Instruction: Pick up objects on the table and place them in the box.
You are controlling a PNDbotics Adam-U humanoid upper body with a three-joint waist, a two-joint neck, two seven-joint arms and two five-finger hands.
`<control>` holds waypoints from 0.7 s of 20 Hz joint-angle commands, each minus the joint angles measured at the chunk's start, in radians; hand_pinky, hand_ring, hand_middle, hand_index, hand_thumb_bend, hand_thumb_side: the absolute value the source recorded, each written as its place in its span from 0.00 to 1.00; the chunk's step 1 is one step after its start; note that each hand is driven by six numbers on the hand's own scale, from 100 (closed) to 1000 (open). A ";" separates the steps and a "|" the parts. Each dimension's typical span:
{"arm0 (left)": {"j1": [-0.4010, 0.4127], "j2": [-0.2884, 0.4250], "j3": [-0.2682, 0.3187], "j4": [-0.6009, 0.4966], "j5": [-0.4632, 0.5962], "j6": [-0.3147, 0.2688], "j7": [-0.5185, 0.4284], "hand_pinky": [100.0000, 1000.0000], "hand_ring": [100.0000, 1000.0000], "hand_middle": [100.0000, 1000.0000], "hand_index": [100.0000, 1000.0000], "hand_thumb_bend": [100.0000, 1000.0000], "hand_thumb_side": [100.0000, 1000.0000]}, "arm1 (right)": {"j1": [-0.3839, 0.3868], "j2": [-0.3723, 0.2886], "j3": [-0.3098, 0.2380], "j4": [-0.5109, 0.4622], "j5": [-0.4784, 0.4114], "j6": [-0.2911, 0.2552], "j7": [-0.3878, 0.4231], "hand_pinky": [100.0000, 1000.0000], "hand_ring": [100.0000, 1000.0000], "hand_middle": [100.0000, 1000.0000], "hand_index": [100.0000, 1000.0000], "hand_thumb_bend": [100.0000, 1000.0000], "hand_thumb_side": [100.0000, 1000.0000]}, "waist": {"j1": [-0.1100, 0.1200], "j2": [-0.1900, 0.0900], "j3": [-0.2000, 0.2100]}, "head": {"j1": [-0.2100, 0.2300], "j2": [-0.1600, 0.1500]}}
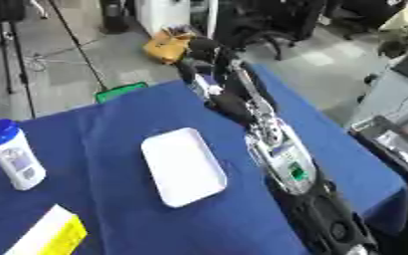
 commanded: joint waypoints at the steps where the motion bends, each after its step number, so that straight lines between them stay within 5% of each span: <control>1: -0.005 0.009 0.006 -0.013 0.001 0.000 -0.001 0.76 0.82 0.71 0.81 0.40 0.90 | -0.003 -0.019 -0.014 -0.034 0.014 0.000 -0.017 0.83 0.87 0.90 0.82 0.43 0.43 | 0.002 -0.013 0.000 | 0.105 0.046; 3: -0.004 0.008 0.005 -0.011 0.001 0.000 -0.001 0.76 0.82 0.71 0.81 0.40 0.90 | -0.001 -0.018 -0.013 -0.034 0.015 0.001 -0.018 0.83 0.87 0.89 0.82 0.43 0.43 | 0.006 -0.016 -0.001 | 0.284 0.109; 6: -0.005 0.007 0.003 -0.010 0.001 -0.001 -0.004 0.76 0.82 0.71 0.81 0.40 0.90 | 0.005 -0.015 -0.016 -0.028 0.016 0.002 -0.021 0.82 0.86 0.88 0.82 0.43 0.42 | 0.010 -0.019 -0.001 | 0.460 0.179; 14: -0.005 0.007 0.003 -0.009 0.001 -0.001 -0.006 0.76 0.82 0.71 0.81 0.40 0.90 | 0.008 -0.015 -0.019 -0.027 0.016 0.001 -0.027 0.82 0.85 0.87 0.82 0.43 0.42 | 0.012 -0.020 -0.004 | 0.518 0.220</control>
